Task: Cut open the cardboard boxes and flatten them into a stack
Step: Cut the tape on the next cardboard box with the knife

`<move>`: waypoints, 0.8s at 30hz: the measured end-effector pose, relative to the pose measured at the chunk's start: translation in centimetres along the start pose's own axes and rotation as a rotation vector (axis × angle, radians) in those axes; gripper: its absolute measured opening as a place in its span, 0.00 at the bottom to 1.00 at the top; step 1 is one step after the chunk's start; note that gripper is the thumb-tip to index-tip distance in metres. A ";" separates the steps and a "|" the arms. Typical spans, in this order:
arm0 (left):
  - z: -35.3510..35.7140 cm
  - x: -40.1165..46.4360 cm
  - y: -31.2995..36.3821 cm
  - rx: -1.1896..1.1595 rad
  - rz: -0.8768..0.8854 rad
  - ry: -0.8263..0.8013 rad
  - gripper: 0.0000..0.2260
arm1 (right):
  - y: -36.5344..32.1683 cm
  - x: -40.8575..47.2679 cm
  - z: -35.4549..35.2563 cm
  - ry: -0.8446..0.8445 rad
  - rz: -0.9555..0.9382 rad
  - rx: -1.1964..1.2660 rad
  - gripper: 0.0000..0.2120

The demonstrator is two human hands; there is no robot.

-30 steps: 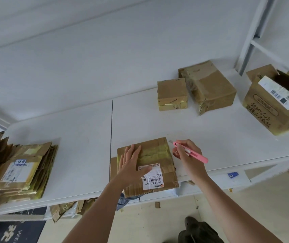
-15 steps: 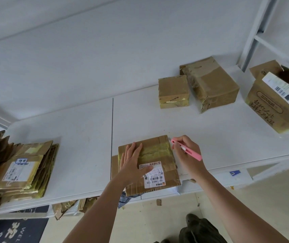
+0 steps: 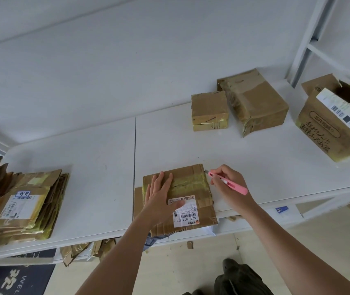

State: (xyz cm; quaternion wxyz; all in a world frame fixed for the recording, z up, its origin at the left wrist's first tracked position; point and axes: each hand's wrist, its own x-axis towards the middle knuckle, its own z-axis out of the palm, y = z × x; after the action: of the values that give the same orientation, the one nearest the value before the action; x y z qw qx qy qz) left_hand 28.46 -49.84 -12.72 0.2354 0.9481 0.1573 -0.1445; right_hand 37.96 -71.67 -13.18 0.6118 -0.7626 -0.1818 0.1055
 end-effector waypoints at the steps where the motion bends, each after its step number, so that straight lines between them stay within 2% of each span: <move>1: 0.0 0.0 0.0 0.001 0.001 -0.001 0.43 | 0.0 -0.3 -0.1 -0.002 -0.004 0.002 0.05; 9: 0.0 0.0 0.0 0.027 0.006 -0.018 0.43 | -0.7 -3.5 -0.6 -0.063 -0.009 0.029 0.08; 14: -0.1 0.0 0.0 0.029 0.004 -0.037 0.44 | -0.6 -4.7 -1.2 -0.098 -0.017 0.002 0.03; 19: -0.8 0.4 0.4 0.016 -0.047 -0.060 0.47 | -0.6 -5.2 -2.2 -0.149 -0.004 -0.014 0.02; 24: -2.5 1.5 1.3 0.185 -0.154 0.019 0.50 | -0.2 -4.7 -2.7 0.016 -0.017 0.021 0.03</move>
State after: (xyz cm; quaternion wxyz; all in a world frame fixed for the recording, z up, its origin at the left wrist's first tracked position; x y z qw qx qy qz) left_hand 30.81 -49.37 -10.62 0.1335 0.9524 0.2177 -0.1668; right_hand 34.62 -75.92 -12.63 0.6221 -0.7553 -0.1824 0.0960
